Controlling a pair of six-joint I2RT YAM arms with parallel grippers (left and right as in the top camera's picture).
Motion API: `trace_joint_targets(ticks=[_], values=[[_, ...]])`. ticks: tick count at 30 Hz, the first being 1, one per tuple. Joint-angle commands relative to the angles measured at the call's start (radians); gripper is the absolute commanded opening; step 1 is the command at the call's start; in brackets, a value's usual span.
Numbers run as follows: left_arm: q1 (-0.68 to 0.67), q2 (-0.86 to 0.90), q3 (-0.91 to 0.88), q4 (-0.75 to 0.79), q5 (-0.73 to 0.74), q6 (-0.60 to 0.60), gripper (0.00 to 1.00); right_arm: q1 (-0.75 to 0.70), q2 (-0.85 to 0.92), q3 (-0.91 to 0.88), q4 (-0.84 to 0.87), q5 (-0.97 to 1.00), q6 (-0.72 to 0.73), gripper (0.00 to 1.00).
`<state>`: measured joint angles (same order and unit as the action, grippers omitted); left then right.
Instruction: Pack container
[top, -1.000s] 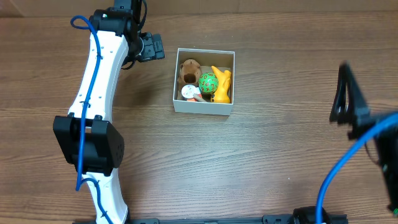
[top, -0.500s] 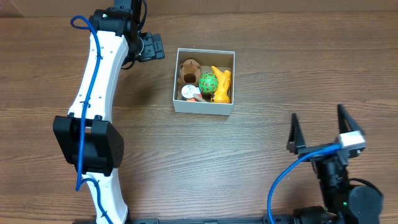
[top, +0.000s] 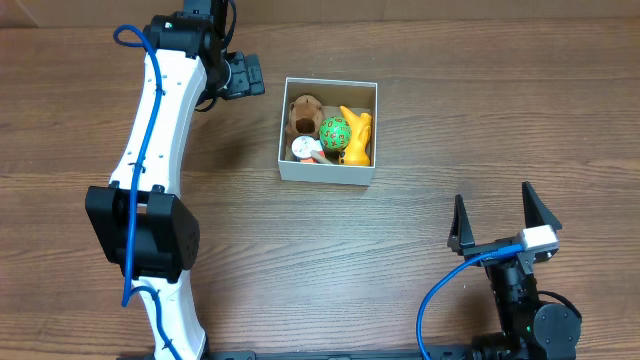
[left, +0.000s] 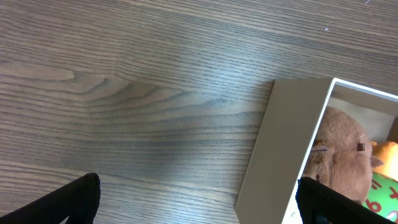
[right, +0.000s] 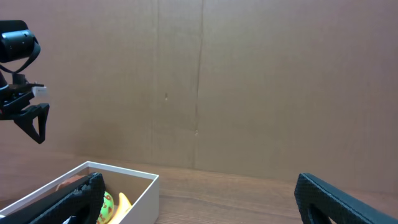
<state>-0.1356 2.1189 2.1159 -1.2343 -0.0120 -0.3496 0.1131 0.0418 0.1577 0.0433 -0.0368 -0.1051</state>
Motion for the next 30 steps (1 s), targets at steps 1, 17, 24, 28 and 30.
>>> trace_joint_targets(ticks=[1,17,24,28,30], values=[[0.004,-0.016,0.003,0.001,0.002,-0.013,1.00,0.003,-0.035,-0.026,0.020,0.003,0.003,1.00],[0.004,-0.016,0.003,0.001,0.002,-0.013,1.00,0.003,-0.039,-0.126,0.075,0.011,0.055,1.00],[0.005,-0.015,0.003,0.001,0.002,-0.013,1.00,0.003,-0.039,-0.150,0.025,0.023,0.117,1.00],[0.004,-0.015,0.003,0.001,0.002,-0.013,1.00,0.003,-0.039,-0.150,-0.034,0.029,0.117,1.00],[0.004,-0.015,0.003,0.001,0.002,-0.013,1.00,0.003,-0.039,-0.150,-0.056,0.029,0.117,1.00]])
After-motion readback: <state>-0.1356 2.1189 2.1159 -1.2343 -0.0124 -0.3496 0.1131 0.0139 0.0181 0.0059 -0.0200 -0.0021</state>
